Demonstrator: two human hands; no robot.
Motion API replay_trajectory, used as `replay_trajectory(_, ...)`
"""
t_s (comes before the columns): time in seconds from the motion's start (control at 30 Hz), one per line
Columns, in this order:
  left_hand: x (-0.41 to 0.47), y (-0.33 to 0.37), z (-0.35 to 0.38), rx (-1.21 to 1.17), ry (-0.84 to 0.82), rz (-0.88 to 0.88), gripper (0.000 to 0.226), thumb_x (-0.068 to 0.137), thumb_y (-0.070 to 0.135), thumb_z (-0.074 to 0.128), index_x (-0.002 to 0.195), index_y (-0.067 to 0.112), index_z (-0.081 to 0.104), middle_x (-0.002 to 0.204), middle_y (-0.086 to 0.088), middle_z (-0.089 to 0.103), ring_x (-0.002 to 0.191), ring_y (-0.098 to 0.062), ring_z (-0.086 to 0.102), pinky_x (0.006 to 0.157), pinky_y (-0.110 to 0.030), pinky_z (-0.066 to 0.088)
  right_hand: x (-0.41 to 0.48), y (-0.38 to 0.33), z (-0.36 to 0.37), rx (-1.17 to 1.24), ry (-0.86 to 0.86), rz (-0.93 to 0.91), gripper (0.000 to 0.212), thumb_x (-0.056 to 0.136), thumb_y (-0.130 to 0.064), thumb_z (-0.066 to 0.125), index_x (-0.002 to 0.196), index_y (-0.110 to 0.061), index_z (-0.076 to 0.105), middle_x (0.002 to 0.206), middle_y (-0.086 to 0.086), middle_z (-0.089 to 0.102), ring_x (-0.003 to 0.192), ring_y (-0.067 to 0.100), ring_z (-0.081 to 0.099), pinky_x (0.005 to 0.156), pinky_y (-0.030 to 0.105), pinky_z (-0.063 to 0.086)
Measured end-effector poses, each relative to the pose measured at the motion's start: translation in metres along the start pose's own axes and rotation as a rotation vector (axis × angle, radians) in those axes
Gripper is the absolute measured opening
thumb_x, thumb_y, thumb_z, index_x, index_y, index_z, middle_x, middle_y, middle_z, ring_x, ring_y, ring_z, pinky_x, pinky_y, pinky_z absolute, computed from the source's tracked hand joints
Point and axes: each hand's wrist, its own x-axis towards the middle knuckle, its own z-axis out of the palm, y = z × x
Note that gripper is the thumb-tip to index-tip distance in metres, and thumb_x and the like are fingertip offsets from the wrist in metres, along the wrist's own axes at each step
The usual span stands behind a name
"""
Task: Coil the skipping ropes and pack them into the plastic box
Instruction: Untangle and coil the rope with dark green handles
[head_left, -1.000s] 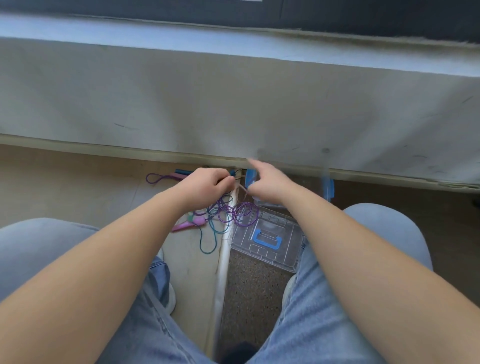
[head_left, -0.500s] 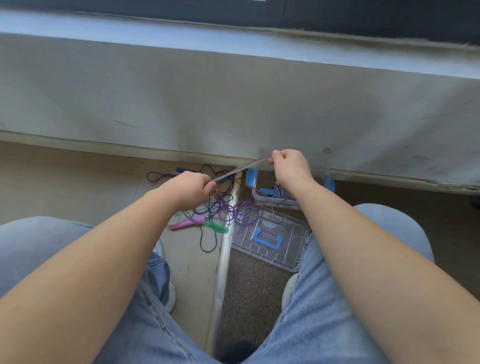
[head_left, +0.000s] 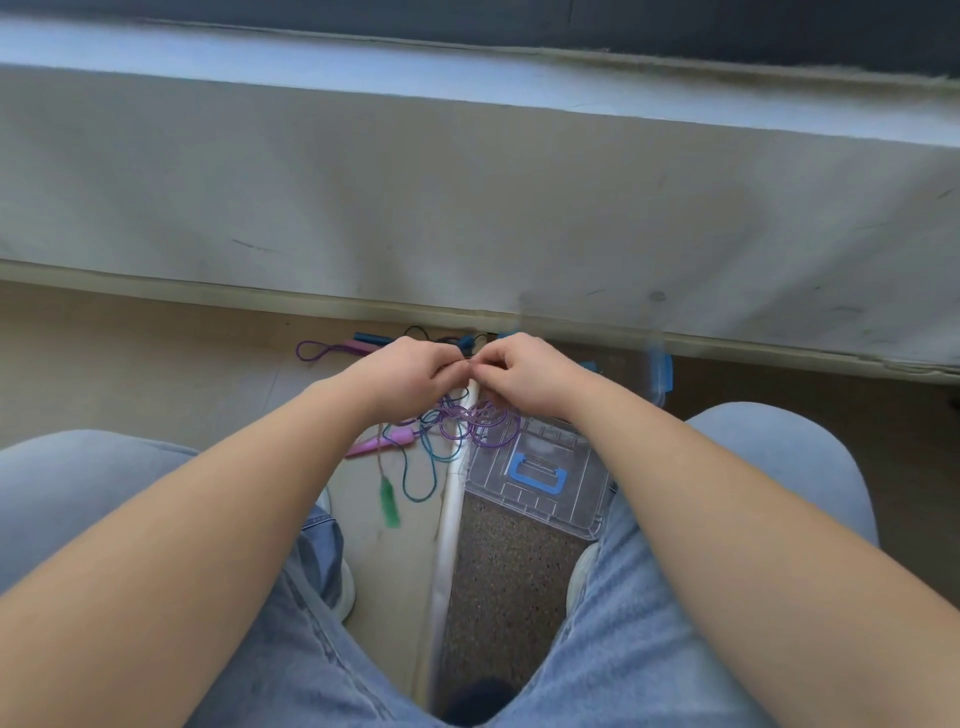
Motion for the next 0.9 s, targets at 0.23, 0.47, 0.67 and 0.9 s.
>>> replay_trajectory(0.23, -0.002, -0.014, -0.008, 0.059, -0.049, -0.099, 0.038, 0.105, 0.042, 0.032, 0.094, 0.024, 0.064, 0.07, 0.005, 0.058, 0.066, -0.013, 0.055, 0.062, -0.033, 0.042, 0.004, 0.014, -0.014, 0.117, 0.028, 0.151, 0.031, 0.103, -0.034, 0.051, 0.085, -0.02, 0.071, 0.061, -0.012, 0.064, 0.047, 0.001, 0.054, 0.059, 0.027, 0.045)
replay_trajectory(0.47, -0.001, -0.021, -0.004, 0.064, -0.088, -0.111, 0.036, 0.106, 0.042, 0.031, 0.097, 0.026, 0.062, 0.078, 0.003, 0.062, 0.072, -0.017, 0.059, 0.068, -0.036, 0.049, 0.007, 0.016, -0.015, 0.162, 0.062, 0.213, 0.03, 0.106, -0.034, 0.042, 0.123, -0.031, 0.066, 0.085, -0.002, 0.068, 0.068, 0.01, 0.063, 0.066, 0.027, 0.047)
replay_trajectory(0.67, 0.0, -0.034, 0.003, 0.059, -0.083, -0.131, 0.035, 0.105, 0.041, 0.034, 0.102, 0.022, 0.063, 0.09, 0.0, 0.067, 0.081, -0.019, 0.061, 0.072, -0.035, 0.05, 0.005, 0.017, -0.028, 0.18, 0.159, 0.245, 0.027, 0.101, -0.025, 0.048, 0.093, -0.02, 0.074, 0.074, 0.004, 0.059, 0.066, 0.018, 0.053, 0.061, 0.031, 0.05)
replay_trajectory(0.9, 0.002, -0.013, 0.003, -0.123, -0.026, -0.106, 0.026, 0.101, 0.02, 0.04, 0.101, 0.032, 0.064, 0.078, 0.018, 0.059, 0.06, 0.0, 0.052, 0.054, -0.021, 0.037, -0.002, 0.007, -0.014, 0.488, -0.152, 0.303, 0.037, 0.084, 0.011, 0.033, 0.095, -0.005, 0.065, 0.099, 0.021, 0.06, 0.075, 0.035, 0.068, 0.073, 0.053, 0.062)
